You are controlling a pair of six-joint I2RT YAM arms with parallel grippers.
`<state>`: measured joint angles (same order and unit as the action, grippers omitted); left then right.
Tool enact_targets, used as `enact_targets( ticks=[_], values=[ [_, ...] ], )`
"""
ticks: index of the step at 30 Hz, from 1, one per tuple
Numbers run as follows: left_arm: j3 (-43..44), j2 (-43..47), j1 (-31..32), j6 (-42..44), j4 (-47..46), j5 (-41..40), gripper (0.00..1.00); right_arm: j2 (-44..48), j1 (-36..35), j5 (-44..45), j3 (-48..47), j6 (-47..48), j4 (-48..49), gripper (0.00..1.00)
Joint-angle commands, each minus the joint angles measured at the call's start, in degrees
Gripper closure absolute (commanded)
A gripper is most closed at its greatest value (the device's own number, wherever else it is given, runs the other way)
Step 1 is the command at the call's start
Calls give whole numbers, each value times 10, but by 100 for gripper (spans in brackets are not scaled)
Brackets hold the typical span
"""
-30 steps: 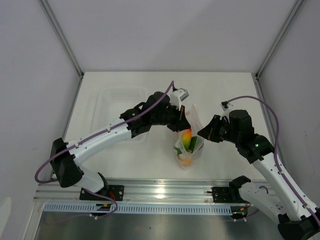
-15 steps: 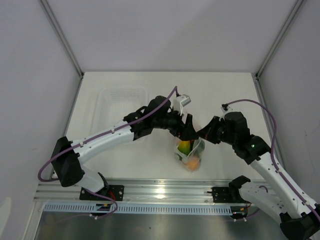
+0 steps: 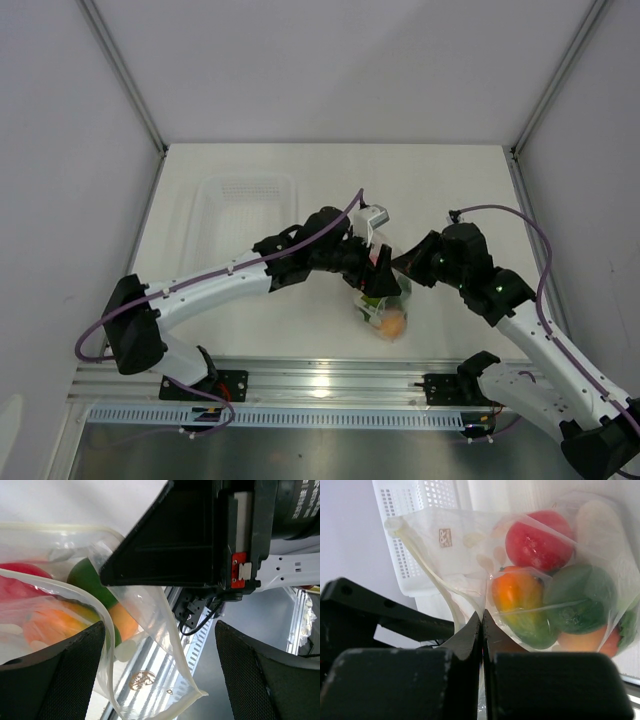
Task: Place the food in the zip-top bag and seal the zipper
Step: Adjust the zipper food storage bag at the center of the board.
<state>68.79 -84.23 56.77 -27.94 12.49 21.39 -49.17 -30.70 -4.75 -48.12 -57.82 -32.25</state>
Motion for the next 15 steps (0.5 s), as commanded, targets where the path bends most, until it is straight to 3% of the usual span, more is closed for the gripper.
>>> enact_targets(
  ticks=[1,10,15],
  values=[
    [24,13,18,18,15,-37,9,1,-8,34,-12,-38,17,100],
    [64,-17,50,25,80,-154,16,-7,-16,48,-13,-74,13,100],
    [79,-33,62,29,91,-185,36,-10,-26,70,-13,-84,10,100]
  ],
)
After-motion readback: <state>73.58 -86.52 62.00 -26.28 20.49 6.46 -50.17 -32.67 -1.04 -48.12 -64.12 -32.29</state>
